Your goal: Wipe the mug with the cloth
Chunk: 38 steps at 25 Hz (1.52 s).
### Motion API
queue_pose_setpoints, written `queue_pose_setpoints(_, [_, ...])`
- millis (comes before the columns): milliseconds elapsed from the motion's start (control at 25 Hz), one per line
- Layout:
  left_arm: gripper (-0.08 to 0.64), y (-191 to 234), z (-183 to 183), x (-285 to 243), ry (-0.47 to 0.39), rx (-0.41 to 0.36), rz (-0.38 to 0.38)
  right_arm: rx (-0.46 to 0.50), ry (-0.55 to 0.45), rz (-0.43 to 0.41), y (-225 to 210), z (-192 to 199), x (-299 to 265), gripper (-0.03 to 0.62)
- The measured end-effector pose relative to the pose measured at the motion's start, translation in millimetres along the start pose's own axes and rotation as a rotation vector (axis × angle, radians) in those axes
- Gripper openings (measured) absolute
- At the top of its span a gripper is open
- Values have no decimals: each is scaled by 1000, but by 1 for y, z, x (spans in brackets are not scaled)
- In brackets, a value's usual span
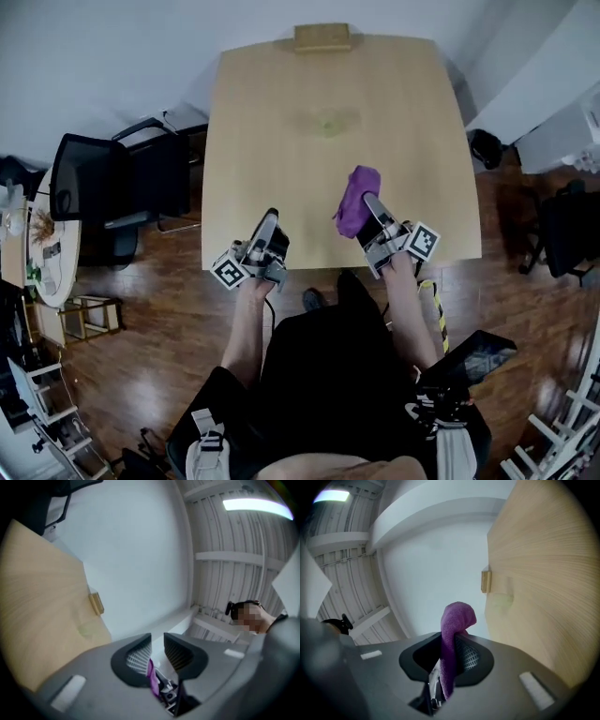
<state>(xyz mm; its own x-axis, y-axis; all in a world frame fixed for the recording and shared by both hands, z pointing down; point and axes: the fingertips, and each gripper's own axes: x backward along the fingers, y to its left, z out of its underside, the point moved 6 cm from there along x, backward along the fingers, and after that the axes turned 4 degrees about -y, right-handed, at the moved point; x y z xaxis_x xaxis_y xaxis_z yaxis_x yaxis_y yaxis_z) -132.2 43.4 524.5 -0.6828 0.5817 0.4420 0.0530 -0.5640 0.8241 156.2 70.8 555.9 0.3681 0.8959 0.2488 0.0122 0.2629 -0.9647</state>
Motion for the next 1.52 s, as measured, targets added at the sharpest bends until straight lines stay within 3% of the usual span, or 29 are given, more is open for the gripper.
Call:
queue_pose_setpoints(240, [106, -33, 13, 46, -53, 86, 94, 40, -30, 24, 32, 46, 52, 63])
queue_pose_setpoints(480, [103, -58, 37, 73, -74, 118, 124, 49, -27, 25, 61, 71, 97, 63])
queue_pose_setpoints(920, [103, -81, 58, 102, -160, 116, 81, 17, 68, -45, 83, 87, 120, 63])
queue_pose_setpoints(1280, [95, -117, 129, 86, -191, 110, 78, 26, 109, -99, 96, 51, 171, 63])
queue_pose_setpoints(1520, [89, -146, 150, 83, -213, 71, 89, 34, 128, -157, 104, 42, 191, 63])
